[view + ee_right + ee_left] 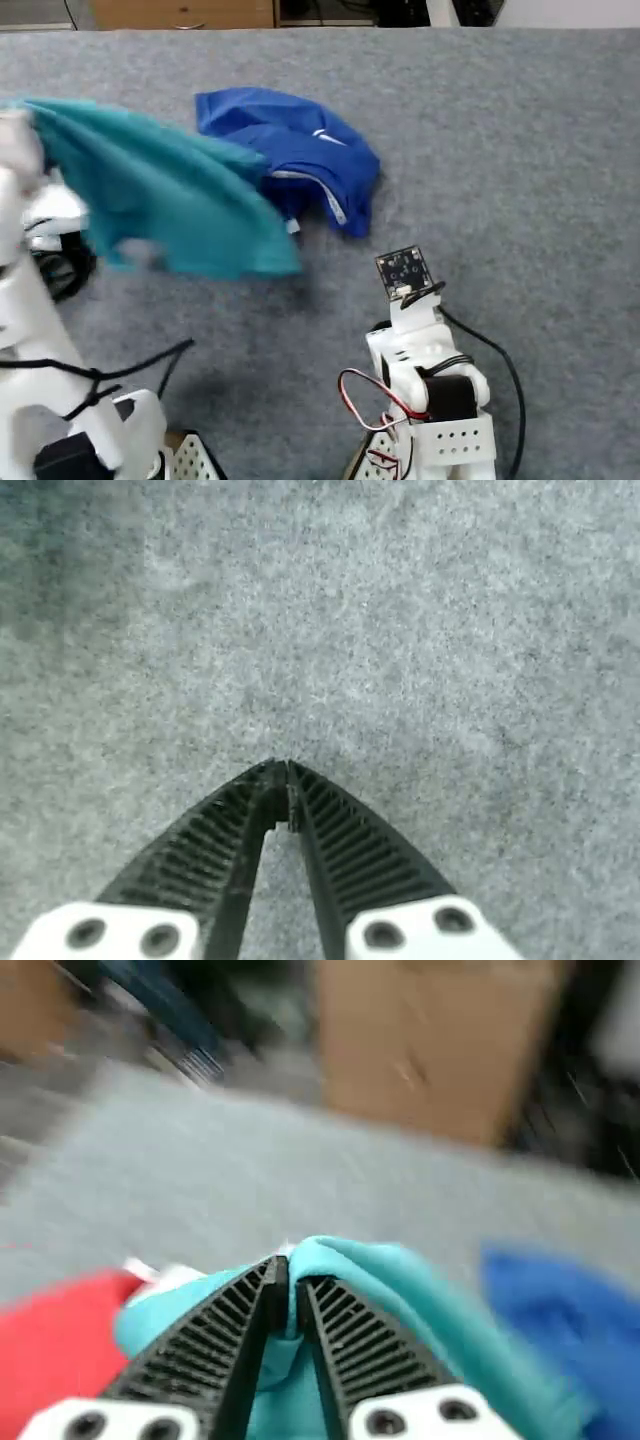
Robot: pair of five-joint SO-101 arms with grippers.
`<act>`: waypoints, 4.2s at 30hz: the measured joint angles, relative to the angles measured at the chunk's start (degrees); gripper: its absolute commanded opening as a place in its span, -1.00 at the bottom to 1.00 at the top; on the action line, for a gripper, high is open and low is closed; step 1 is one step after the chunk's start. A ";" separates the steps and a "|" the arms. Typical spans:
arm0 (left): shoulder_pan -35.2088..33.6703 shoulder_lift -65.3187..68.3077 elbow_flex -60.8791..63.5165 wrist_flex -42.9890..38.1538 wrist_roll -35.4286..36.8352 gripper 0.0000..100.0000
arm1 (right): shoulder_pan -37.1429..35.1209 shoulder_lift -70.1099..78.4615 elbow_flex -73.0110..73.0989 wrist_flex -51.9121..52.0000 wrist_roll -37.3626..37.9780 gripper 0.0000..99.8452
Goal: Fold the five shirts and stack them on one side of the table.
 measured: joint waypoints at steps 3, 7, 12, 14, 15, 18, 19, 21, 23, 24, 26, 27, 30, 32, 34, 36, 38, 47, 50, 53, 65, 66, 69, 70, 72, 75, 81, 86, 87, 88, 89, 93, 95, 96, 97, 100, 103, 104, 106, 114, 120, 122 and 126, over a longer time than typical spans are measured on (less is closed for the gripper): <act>-7.56 0.00 -0.53 -6.95 0.00 -0.96 | 0.00 0.00 0.00 0.00 0.00 -0.99; -14.86 0.00 -0.53 -14.95 -0.09 -0.96 | 0.00 0.00 0.00 0.00 0.00 -0.99; -19.16 -0.09 2.46 -22.51 -0.09 -0.96 | 0.00 0.00 0.00 0.00 0.00 -0.99; -19.43 -0.09 5.63 -23.47 -0.09 -0.96 | 0.00 0.00 0.00 0.00 0.00 -0.99; -19.43 -0.09 7.74 -23.91 -0.09 -0.96 | 0.00 0.00 0.00 0.00 0.00 -0.99; -19.43 0.09 16.18 -26.64 -1.32 -0.96 | 0.00 0.00 0.00 0.00 0.00 -0.99; -19.43 0.62 19.60 -28.48 -2.55 -0.96 | 0.00 0.00 0.00 0.00 0.00 -0.99; -19.43 2.02 26.37 -32.53 -5.45 -0.96 | 0.00 0.00 0.00 0.00 0.00 -0.99; -19.43 3.43 32.44 -36.48 -7.47 -0.96 | 0.00 0.00 0.00 0.00 0.00 -0.99; -19.52 3.69 34.99 -37.80 -8.62 -0.96 | 0.00 0.00 0.00 0.00 0.00 -0.99; -20.13 4.13 38.42 -39.30 -10.99 -0.96 | 0.00 0.00 0.00 0.00 0.00 -0.99; -20.57 4.13 38.77 -39.74 -12.04 -0.96 | 0.00 0.00 0.00 0.00 0.00 -0.99; -21.36 4.04 38.95 -40.62 -14.95 -0.96 | 0.00 0.00 0.00 0.00 0.00 -0.99; -21.71 4.04 38.95 -40.62 -17.76 -0.89 | 0.00 0.00 0.00 0.00 0.00 -0.98; -21.63 4.04 38.95 -40.62 -19.87 -0.74 | 0.00 0.00 0.00 0.00 0.00 -0.98; -22.07 4.04 38.95 -40.62 -20.57 -0.62 | 0.00 0.00 0.00 0.00 0.00 -0.98; -22.95 4.04 38.95 -40.62 -20.57 -0.60 | 0.00 0.00 0.00 0.00 0.00 -0.98; -24.70 -2.11 38.59 -40.62 -20.57 -0.60 | 0.00 0.00 0.00 0.00 0.00 -0.98; -24.70 -5.80 38.59 -40.62 -20.04 -0.60 | 0.00 0.00 0.00 0.00 0.00 -0.98; -24.70 -8.70 38.59 -40.62 -18.64 -0.60 | 0.00 0.00 0.00 0.00 0.00 -0.98; -25.58 -14.07 37.63 -40.09 -15.47 -0.60 | 0.00 0.00 0.00 0.00 0.00 -0.99; -25.67 -15.12 37.36 -39.47 -14.07 -0.60 | 0.00 0.00 0.00 0.00 0.00 -0.99; -25.58 -18.37 37.10 -35.78 -11.87 -0.60 | 0.00 0.00 0.00 0.00 0.00 -0.99; -24.79 -19.16 37.10 -34.20 -11.60 -0.60 | 0.00 0.00 0.00 0.00 0.00 -0.99; -23.21 -20.84 37.10 -30.95 -11.34 -0.60 | 0.00 0.00 0.00 0.00 0.00 -0.99; -20.92 -22.86 37.10 -25.05 -11.34 -0.60 | 0.00 0.00 0.00 0.00 0.00 -0.99; -18.99 -24.44 37.10 -15.65 -10.99 -0.60 | 0.00 0.00 0.00 -1.76 0.00 -0.99; -18.99 -24.44 37.10 -9.67 -10.99 -0.60 | 0.79 0.00 -5.36 -8.44 0.00 -0.99; -18.99 -24.44 37.10 -8.35 -10.99 -0.60 | 1.41 0.00 -6.77 -9.85 0.00 -0.99; -18.99 -24.44 37.10 -7.21 -10.99 -0.60 | 2.02 0.00 -8.18 -10.90 -0.09 -0.99; -18.99 -24.44 37.10 -5.98 -10.99 -0.60 | 2.55 0.00 -9.41 -11.43 -0.09 -0.99; -18.99 -24.70 37.45 -2.11 -10.99 -0.60 | 2.64 0.00 -13.98 -11.87 -0.09 -0.99; -18.99 -25.14 39.38 -1.85 -10.99 -0.60 | 2.64 0.00 -16.62 -11.96 -0.09 -0.99; -18.99 -25.23 40.44 -1.85 -10.99 -0.60 | 2.64 0.00 -18.37 -11.96 -0.09 -0.99; -18.99 -25.23 41.49 -1.85 -10.99 -0.60 | 2.64 0.09 -20.13 -11.96 -0.09 -0.99; -18.99 -25.23 43.78 -1.85 -10.99 -0.60 | 2.64 6.33 -26.11 -12.04 0.00 -0.99; -18.99 -25.23 44.13 -1.41 -10.99 -0.60 | 2.73 16.18 -33.41 -12.22 0.00 -0.99; -18.99 -25.23 44.13 -1.32 -10.99 -0.60 | 2.64 20.22 -36.04 -12.22 0.00 -0.99; -18.99 -25.23 44.13 -1.23 -10.99 -0.60 | 2.55 28.13 -41.05 -12.22 0.00 -0.99; -18.99 -25.23 45.27 -1.23 -10.99 -0.60 | 1.23 54.68 -57.23 -12.40 -0.09 -0.98; -23.21 -25.14 49.23 -1.23 -10.99 -0.60 | -2.20 67.34 -64.44 -14.86 4.48 -0.98; -24.09 -25.14 50.64 -1.23 -10.99 -0.60 | -4.48 71.47 -66.81 -15.03 8.62 -0.98; -24.62 -25.14 52.92 -1.23 -10.99 -0.60 | -10.02 80.70 -73.32 -15.30 14.15 -0.98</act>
